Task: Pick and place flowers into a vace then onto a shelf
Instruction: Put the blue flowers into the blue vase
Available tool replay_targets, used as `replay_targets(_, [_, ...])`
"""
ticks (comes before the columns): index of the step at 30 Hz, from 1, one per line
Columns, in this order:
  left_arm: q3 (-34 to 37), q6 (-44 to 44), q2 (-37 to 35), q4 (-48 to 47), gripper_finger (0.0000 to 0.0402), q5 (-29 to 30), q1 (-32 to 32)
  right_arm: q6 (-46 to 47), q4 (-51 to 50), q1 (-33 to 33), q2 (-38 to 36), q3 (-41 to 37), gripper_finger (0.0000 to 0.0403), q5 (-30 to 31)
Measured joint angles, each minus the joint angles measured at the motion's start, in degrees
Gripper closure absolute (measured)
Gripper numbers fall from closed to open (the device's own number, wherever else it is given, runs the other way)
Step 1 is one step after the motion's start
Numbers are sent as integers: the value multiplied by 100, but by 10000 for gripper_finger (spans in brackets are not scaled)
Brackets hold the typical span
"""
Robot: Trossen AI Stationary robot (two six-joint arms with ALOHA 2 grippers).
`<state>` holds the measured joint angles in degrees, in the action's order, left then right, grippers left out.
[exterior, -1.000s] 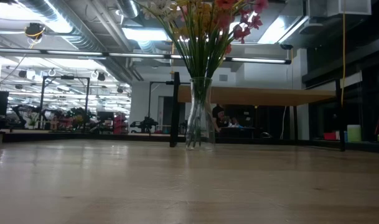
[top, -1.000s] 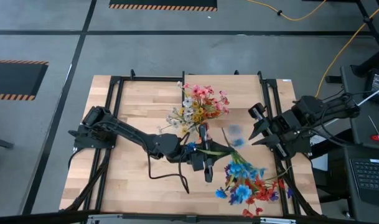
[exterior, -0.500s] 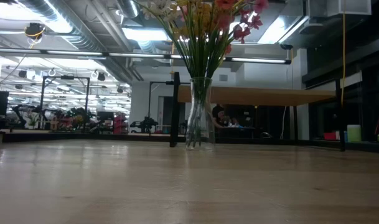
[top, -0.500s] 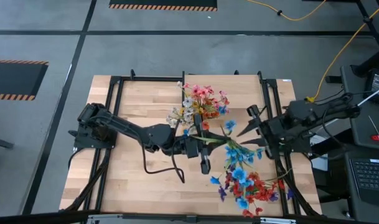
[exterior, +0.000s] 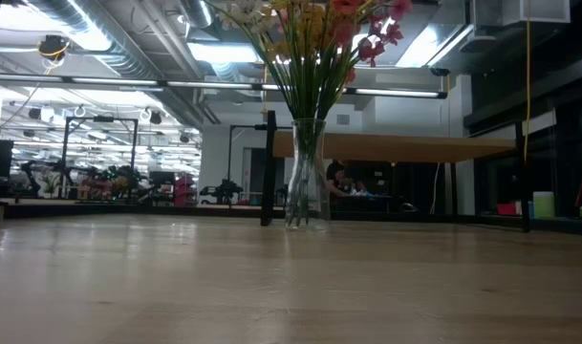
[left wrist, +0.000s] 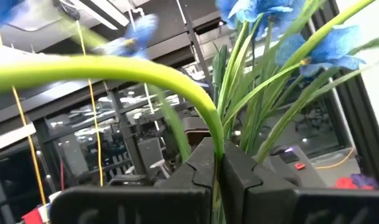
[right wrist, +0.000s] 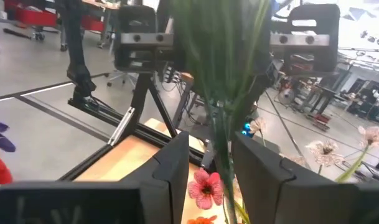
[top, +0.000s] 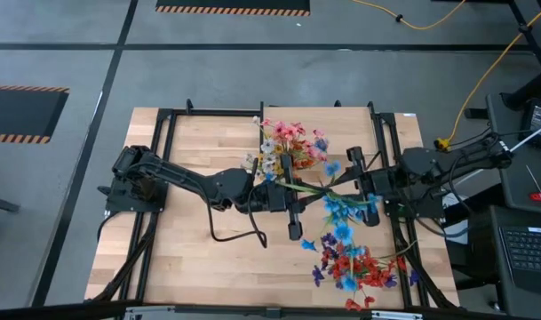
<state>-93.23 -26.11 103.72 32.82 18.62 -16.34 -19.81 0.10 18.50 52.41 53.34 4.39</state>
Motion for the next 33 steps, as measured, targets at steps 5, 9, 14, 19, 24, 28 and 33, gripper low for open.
replay_targets(5, [0,-54,2,-3,398,57,0,7,-35,-2,10,0,279,54])
replay_targets(9, [0,-75,2,-4,398,157,0,7,-20,-2,-11,0,279,56])
replay_targets(14, [0,39,4,-52,398,76,17,15,15,-2,1,0,279,56])
replay_targets(19, [0,210,4,-53,398,-268,179,47,228,-2,31,0,279,66])
replay_targets(24, [0,567,7,-126,398,-521,415,48,486,-4,199,2,279,97])
replay_targets(28, [0,653,7,-253,398,-534,518,40,465,-9,263,2,278,126])
replay_targets(33, [-4,621,7,-297,398,-514,477,28,445,-7,90,-2,278,95])
